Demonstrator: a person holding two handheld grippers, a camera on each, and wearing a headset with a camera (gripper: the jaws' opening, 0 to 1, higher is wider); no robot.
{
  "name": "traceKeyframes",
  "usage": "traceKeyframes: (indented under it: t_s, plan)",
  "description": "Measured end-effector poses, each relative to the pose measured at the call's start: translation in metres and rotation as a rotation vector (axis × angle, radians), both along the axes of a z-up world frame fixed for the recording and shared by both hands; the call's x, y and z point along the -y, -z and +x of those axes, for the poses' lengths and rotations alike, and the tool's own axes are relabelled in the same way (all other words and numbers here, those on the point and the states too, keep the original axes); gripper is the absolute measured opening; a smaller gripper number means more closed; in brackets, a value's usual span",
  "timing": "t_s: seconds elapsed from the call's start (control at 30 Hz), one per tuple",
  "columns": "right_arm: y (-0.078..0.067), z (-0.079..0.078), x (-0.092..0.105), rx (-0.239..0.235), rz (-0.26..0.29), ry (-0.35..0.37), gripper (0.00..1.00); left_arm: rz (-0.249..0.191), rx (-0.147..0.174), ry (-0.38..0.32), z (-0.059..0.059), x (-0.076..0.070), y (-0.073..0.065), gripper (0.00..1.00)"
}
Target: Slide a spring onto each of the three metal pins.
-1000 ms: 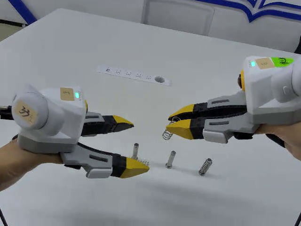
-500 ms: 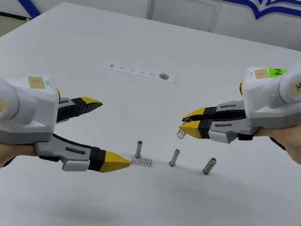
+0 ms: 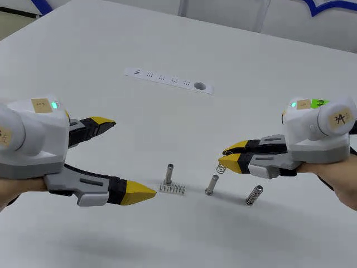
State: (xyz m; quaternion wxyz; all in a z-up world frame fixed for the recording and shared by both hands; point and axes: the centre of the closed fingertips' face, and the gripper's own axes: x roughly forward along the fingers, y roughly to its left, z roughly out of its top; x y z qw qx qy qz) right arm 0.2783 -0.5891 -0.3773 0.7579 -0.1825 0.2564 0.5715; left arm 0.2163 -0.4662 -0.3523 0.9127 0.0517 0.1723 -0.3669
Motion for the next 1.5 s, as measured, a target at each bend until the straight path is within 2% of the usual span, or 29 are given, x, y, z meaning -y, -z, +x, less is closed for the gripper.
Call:
traceKeyframes:
  t_s: [0.13, 0.2, 0.33, 0.5, 0.7, 0.97, 1.2, 1.5]
  plan:
    - [0.005, -0.001, -0.002, 0.000, -0.007, -0.003, 0.11, 0.005, -0.013, 0.000, -0.003, -0.001, 0.005, 1.00]
    - [0.008, -0.002, -0.003, -0.008, -0.007, -0.003, 0.11, -0.017, -0.015, -0.003, -0.005, 0.000, 0.004, 1.00]
    - [0.014, -0.002, -0.004, -0.013, -0.018, -0.007, 0.11, 0.006, -0.029, 0.002, -0.008, -0.002, 0.010, 1.00]
    - [0.019, -0.001, -0.006, -0.021, -0.026, -0.008, 0.11, 0.011, -0.042, -0.004, -0.012, -0.004, 0.014, 1.00]
    - [0.032, -0.004, -0.007, -0.026, -0.057, -0.019, 0.11, 0.021, -0.057, -0.004, -0.017, -0.004, 0.017, 0.99]
    - [0.051, -0.005, -0.005, -0.019, -0.093, -0.005, 0.11, 0.028, -0.056, -0.009, -0.018, -0.006, 0.017, 0.99]
    - [0.065, -0.007, -0.006, -0.033, -0.115, -0.001, 0.12, 0.031, -0.066, -0.015, -0.022, -0.009, 0.020, 0.98]
    - [0.073, -0.007, -0.004, -0.031, -0.143, 0.000, 0.12, 0.026, -0.070, -0.027, -0.023, -0.013, 0.021, 0.98]
